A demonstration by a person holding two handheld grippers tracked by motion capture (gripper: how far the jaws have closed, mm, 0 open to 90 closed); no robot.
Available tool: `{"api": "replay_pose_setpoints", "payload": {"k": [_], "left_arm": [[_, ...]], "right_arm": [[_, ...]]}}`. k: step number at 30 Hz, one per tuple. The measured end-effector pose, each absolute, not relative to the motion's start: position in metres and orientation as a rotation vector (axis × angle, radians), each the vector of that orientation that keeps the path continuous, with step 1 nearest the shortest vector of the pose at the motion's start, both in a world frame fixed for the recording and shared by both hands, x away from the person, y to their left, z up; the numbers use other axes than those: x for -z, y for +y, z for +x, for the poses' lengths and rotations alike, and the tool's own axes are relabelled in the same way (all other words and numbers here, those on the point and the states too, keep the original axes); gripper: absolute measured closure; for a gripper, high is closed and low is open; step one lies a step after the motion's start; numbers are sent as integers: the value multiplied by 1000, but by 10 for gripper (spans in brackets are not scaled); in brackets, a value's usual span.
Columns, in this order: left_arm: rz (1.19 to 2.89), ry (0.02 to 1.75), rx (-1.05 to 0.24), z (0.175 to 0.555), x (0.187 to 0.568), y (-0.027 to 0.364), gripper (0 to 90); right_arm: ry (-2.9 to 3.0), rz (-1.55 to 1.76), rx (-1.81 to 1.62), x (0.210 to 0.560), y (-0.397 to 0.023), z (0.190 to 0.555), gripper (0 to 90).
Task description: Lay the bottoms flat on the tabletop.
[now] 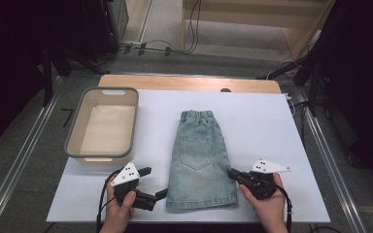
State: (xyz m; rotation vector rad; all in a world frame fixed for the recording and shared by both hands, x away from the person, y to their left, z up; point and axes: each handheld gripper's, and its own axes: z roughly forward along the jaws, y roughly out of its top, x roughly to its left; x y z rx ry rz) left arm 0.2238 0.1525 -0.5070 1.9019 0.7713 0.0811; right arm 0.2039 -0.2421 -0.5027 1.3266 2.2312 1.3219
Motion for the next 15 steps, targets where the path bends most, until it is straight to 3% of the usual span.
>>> {"api": "replay_pose_setpoints", "payload": {"k": [15], "left_arm": [[1903,772,-83,224,507,152,0]], "right_arm": [[2253,1347,-1303,506,-248,198,850]]}}
